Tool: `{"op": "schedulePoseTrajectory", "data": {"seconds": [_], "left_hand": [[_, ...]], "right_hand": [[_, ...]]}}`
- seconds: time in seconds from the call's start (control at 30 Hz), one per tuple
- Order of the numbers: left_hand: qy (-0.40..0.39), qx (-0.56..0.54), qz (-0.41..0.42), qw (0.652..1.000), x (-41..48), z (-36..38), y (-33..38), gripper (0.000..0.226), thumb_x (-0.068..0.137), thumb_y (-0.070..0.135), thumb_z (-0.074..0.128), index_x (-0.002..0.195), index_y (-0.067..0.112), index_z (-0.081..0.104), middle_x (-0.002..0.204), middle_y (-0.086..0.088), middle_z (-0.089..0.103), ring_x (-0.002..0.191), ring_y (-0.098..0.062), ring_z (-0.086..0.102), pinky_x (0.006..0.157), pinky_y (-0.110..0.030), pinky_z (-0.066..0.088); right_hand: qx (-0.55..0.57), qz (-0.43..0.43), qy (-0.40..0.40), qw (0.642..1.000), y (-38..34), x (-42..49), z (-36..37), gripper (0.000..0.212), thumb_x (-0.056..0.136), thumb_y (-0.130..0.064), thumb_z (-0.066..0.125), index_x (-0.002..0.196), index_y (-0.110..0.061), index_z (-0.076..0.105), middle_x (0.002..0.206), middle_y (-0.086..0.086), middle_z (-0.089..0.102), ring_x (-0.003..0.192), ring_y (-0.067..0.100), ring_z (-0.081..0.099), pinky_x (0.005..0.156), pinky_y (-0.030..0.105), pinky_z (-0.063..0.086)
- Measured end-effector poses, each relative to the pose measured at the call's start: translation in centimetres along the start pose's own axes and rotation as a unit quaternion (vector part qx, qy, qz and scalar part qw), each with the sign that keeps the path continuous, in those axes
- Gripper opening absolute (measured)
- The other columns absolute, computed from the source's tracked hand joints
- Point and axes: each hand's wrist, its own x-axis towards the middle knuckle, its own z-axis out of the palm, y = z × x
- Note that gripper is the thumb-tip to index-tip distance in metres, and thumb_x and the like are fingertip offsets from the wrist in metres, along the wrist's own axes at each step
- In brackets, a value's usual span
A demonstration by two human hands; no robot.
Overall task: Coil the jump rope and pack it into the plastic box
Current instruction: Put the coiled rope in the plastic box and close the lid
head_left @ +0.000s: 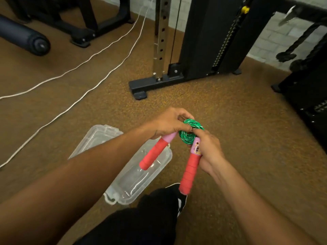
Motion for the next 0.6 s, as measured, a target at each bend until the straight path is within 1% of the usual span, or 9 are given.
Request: {"op": "schedulePoseTrajectory", "data": {"seconds": [0.07,0.13,0.2,0.23,0.27,0.37,0.5,0.53,0.6], "left_hand": [[0.029,-0.010,-0.017,0.999,-0.8,-0.6,-3.1,0.031,0.082,0.002,0.073,0.112,0.007,0.067,0.095,-0.010,0.071,0.086,-0.016,0.064,0.079,-0.036,0.054],[0.046,-0.011,-0.024,0.999,-1.5,-1.1,-6.0,0.029,0.083,0.006,0.072,0.111,0.007,0.066,0.101,-0.017,0.071,0.090,-0.021,0.064,0.086,-0.039,0.053],[0.053,0.013,-0.023,0.998,-1.9,-1.7,-8.1,0.031,0.082,0.014,0.071,0.112,0.010,0.067,0.106,-0.017,0.072,0.096,-0.023,0.067,0.092,-0.045,0.053],[0.052,0.037,-0.026,0.998,-2.0,-2.1,-8.8,0.032,0.081,0.017,0.069,0.113,0.012,0.067,0.107,-0.015,0.072,0.099,-0.025,0.068,0.092,-0.046,0.053],[0.046,0.066,-0.028,0.996,-1.9,-2.5,-9.5,0.032,0.082,0.017,0.068,0.114,0.012,0.067,0.107,-0.011,0.072,0.101,-0.026,0.068,0.092,-0.045,0.053],[0.015,0.137,-0.036,0.990,-1.6,-3.7,-11.3,0.029,0.090,0.007,0.063,0.119,0.011,0.065,0.106,-0.005,0.069,0.100,-0.023,0.065,0.090,-0.038,0.052],[-0.007,0.207,-0.058,0.977,-1.6,-3.9,-14.6,0.033,0.094,0.010,0.058,0.127,0.013,0.060,0.118,-0.009,0.068,0.109,-0.024,0.061,0.093,-0.032,0.046],[-0.005,0.226,-0.061,0.972,-1.6,-3.6,-15.7,0.034,0.094,0.011,0.057,0.128,0.014,0.059,0.120,-0.009,0.067,0.112,-0.026,0.060,0.094,-0.032,0.045],[0.004,0.257,-0.074,0.964,-1.8,-2.9,-17.7,0.035,0.094,0.014,0.056,0.129,0.019,0.057,0.123,-0.008,0.068,0.115,-0.029,0.060,0.096,-0.039,0.045]], "right_hand": [[0.048,0.024,0.002,0.999,2.4,0.6,2.0,0.015,0.093,-0.002,0.055,0.084,-0.010,0.063,0.056,0.000,0.066,0.039,0.004,0.059,0.040,0.015,0.044],[0.091,0.056,0.007,0.994,4.7,1.3,3.8,0.011,0.091,-0.001,0.056,0.088,-0.007,0.064,0.058,0.002,0.068,0.045,0.011,0.063,0.046,0.021,0.051],[0.115,0.079,0.018,0.990,7.0,2.1,5.4,0.008,0.090,-0.003,0.058,0.092,-0.006,0.065,0.062,0.006,0.069,0.048,0.016,0.065,0.052,0.028,0.055],[0.118,0.084,0.029,0.989,8.0,2.5,6.1,0.008,0.090,-0.004,0.058,0.093,-0.007,0.065,0.063,0.007,0.069,0.049,0.017,0.065,0.053,0.029,0.055],[0.115,0.089,0.034,0.989,8.9,2.8,6.7,0.007,0.091,-0.006,0.058,0.096,-0.007,0.064,0.066,0.008,0.069,0.052,0.018,0.065,0.054,0.029,0.054],[0.078,0.101,0.045,0.991,11.3,3.6,7.9,0.007,0.094,-0.010,0.058,0.099,-0.010,0.063,0.079,0.011,0.065,0.060,0.018,0.061,0.056,0.029,0.050],[0.056,0.137,0.050,0.988,13.8,4.4,8.7,0.017,0.097,-0.014,0.056,0.113,-0.011,0.062,0.080,0.008,0.066,0.056,0.014,0.062,0.050,0.025,0.048],[0.047,0.149,0.052,0.986,14.4,4.4,9.0,0.019,0.098,-0.015,0.055,0.116,-0.011,0.061,0.081,0.008,0.066,0.058,0.015,0.062,0.049,0.025,0.048],[0.037,0.172,0.060,0.982,15.7,4.8,9.4,0.024,0.099,-0.016,0.054,0.121,-0.010,0.060,0.083,0.010,0.065,0.061,0.018,0.061,0.051,0.026,0.049]]}}
